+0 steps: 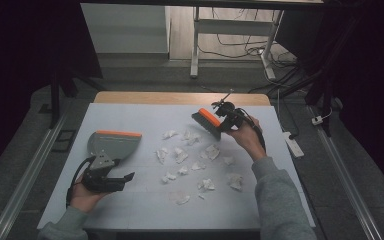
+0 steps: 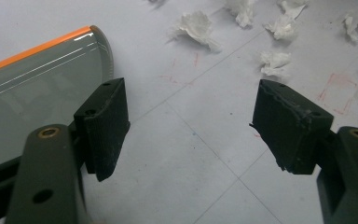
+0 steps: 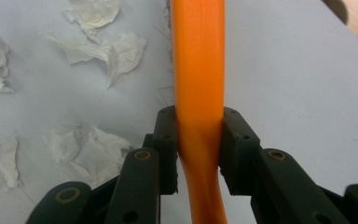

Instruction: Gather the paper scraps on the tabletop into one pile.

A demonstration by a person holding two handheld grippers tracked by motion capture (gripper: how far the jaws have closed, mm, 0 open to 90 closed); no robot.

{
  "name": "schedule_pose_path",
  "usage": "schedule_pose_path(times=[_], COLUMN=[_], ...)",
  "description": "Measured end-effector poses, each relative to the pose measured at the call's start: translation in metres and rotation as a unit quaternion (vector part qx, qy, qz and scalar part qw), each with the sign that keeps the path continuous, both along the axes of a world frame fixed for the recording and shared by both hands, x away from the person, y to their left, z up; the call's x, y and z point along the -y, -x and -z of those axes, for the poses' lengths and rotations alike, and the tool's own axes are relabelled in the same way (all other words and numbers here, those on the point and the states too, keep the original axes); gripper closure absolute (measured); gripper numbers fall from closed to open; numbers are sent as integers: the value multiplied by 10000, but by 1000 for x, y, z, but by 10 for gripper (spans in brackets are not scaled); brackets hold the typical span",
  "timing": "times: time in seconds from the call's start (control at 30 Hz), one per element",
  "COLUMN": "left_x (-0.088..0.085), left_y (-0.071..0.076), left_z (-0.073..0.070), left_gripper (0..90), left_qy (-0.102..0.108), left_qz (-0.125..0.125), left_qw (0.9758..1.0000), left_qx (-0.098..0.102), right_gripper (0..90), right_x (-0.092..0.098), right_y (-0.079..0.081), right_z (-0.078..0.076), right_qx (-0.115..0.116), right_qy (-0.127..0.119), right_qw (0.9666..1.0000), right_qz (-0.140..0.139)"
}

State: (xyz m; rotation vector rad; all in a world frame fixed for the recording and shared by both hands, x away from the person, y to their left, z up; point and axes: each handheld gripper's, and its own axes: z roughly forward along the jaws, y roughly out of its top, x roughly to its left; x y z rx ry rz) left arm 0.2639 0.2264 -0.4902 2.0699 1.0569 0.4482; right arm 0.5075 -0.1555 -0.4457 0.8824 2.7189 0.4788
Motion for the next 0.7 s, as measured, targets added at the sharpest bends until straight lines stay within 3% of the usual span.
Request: schedule_pose_path(times=[0.07,0.13,0.17,0.3,0.47,0.57,0.7], left_x=[-1,0,0,1,0,1,0], left_y=[0,0,0,1,1,1,1], left_z=[0,0,0,0,-1,-1,-1], left_gripper=[279,280,280,281,282,282,282], left_qy=[12,9,5,-9,16,0,17], left_qz=[-10,-2,6,41,42,50,33], left_qw=[10000,10000,10000,10000,10000,10000,10000], left_qx=[8,17,27,57,67,59,62], right_gripper=[705,706,707,708,707,707,707], right_x=[-6,-16,-27,-34,-28,-23,-16], right_y=[2,10,22,37,53,54,44], right_z=[1,1,1,1,-5,-12,-20], right_qx=[-121,-152,-188,-196,-414,-221,74], right_qy=[-95,62,290,487,216,67,-271], right_qw=[9998,9994,9981,9954,9931,9950,9970], right_qz=[-97,-299,-509,-802,-1079,-974,-727])
